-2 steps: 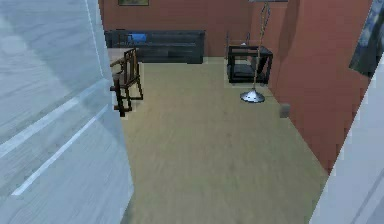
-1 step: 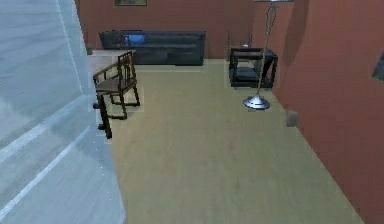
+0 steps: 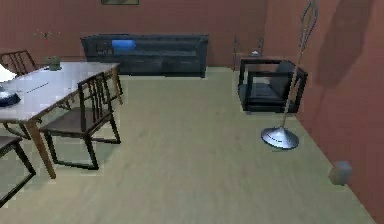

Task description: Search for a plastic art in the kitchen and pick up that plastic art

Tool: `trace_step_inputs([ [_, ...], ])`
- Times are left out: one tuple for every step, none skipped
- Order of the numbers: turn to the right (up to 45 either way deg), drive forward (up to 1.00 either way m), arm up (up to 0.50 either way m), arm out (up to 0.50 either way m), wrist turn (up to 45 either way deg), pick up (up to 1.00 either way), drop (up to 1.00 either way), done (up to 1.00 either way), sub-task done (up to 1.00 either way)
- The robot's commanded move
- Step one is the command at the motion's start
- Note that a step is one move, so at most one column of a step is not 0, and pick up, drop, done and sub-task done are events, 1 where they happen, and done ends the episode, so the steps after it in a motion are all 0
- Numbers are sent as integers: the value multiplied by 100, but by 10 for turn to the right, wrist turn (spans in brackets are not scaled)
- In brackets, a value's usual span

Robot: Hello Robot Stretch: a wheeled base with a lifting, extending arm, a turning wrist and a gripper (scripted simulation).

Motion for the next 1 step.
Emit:
trace_step_inputs([
  [-240,0,0,0,0,0,0,0,0],
])
